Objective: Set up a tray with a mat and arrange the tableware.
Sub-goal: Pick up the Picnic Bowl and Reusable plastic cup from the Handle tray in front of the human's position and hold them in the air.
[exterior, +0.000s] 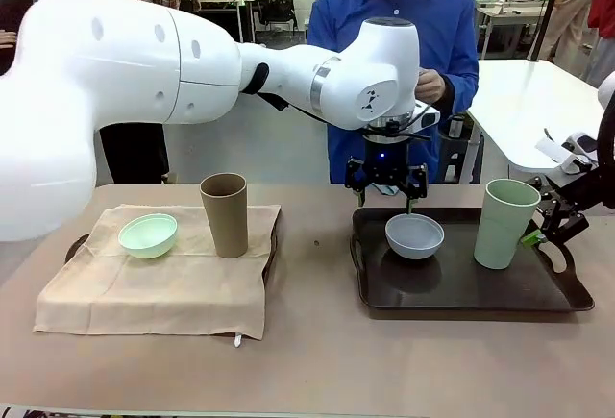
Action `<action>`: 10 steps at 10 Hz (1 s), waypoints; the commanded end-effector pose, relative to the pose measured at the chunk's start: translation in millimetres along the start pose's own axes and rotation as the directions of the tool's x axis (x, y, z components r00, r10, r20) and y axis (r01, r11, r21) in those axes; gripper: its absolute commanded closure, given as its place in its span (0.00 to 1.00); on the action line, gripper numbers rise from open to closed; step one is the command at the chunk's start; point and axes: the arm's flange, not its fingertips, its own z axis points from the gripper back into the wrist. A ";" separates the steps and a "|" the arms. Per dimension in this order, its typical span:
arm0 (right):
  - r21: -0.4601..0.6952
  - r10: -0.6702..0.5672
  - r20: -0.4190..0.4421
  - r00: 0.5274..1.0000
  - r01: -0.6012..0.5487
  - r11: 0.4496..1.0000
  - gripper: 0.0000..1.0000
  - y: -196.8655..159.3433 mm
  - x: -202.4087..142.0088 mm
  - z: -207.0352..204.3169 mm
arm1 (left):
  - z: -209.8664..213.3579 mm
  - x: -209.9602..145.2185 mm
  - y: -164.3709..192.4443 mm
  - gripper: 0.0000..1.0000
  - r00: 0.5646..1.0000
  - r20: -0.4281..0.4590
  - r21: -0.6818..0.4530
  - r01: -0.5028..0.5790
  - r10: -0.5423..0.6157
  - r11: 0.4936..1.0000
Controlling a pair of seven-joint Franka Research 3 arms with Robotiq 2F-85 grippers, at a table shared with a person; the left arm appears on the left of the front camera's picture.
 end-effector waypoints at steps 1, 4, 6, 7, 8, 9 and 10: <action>0.002 -0.008 0.046 0.999 0.008 1.000 0.00 -8.7 8.1 -14.8 | -17.7 16.7 0.4 0.00 0.997 -0.031 0.035 -0.071 0.072 0.997; 0.025 -0.008 0.071 0.997 0.006 1.000 0.00 -8.5 12.1 -22.5 | -21.4 17.1 0.5 0.00 0.995 -0.042 0.025 -0.086 0.087 0.996; 0.031 -0.011 0.083 0.997 0.008 0.999 0.00 -7.2 15.6 -28.3 | -28.4 20.0 7.6 0.00 0.992 -0.062 0.005 -0.112 0.112 0.994; 0.034 -0.018 0.094 0.995 0.014 0.999 0.00 -7.5 16.4 -30.0 | -31.6 21.8 10.4 0.00 0.990 -0.074 -0.017 -0.119 0.118 0.993; 0.043 -0.020 0.107 0.994 0.015 0.999 0.00 -6.3 17.0 -32.1 | -36.0 21.4 11.0 0.00 0.989 -0.082 -0.037 -0.123 0.120 0.992; 0.044 -0.015 0.108 0.994 0.010 0.999 0.00 -8.1 17.9 -33.5 | -40.8 24.5 12.0 0.00 0.988 -0.095 -0.045 -0.128 0.124 0.991; 0.048 -0.010 0.105 0.994 0.005 0.999 0.00 -7.2 19.3 -35.3 | -44.3 24.4 12.1 0.00 0.985 -0.110 -0.056 -0.139 0.132 0.989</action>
